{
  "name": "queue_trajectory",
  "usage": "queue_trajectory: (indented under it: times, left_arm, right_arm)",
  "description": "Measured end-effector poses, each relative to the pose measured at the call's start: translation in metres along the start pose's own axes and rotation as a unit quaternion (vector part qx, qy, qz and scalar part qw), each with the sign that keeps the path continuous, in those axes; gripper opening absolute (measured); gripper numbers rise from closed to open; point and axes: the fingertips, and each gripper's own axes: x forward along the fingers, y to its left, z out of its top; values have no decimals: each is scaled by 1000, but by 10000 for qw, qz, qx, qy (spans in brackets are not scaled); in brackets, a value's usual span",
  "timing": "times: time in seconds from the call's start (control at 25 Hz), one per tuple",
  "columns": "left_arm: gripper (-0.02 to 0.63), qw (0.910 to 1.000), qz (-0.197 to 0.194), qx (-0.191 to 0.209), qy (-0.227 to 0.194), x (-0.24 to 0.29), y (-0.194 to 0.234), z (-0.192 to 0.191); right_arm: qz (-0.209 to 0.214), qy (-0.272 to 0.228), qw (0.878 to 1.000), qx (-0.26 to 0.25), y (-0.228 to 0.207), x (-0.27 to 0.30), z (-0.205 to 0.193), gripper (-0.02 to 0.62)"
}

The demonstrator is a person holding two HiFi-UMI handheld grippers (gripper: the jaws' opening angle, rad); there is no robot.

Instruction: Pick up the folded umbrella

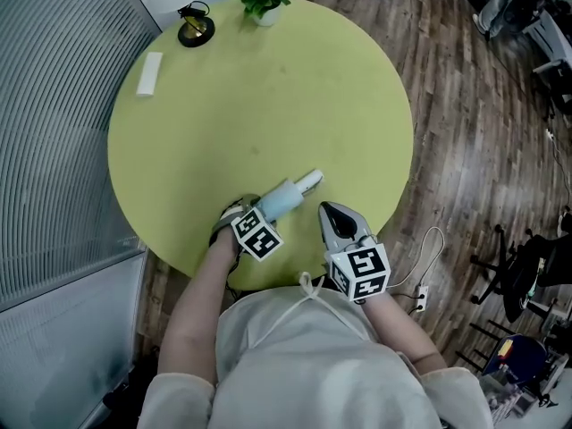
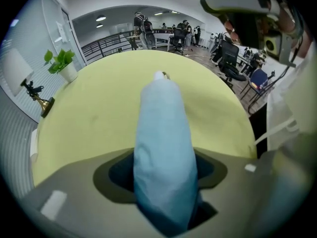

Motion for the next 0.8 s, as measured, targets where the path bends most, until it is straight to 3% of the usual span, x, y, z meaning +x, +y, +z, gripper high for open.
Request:
queue_trajectory:
  times: [0.16, 0.4, 0.6, 0.8]
  left_arm:
    - [301, 9996, 287, 40, -64, -2, 1, -1]
    - [300, 9989, 348, 230, -206, -19, -5, 9]
    - [301, 9951, 594, -61, -784, -55, 3, 31]
    - [302, 9819, 1108, -479, -1456, -104, 27, 47]
  right_arm:
    - [-26, 40, 10000, -62, 3, -5, -4, 0]
    - [-11, -29, 9999, -115, 10, -17, -2, 0]
    - [-1, -156, 9997, -181, 15, -23, 3, 0]
    - [95, -264, 9992, -293, 22, -24, 15, 0]
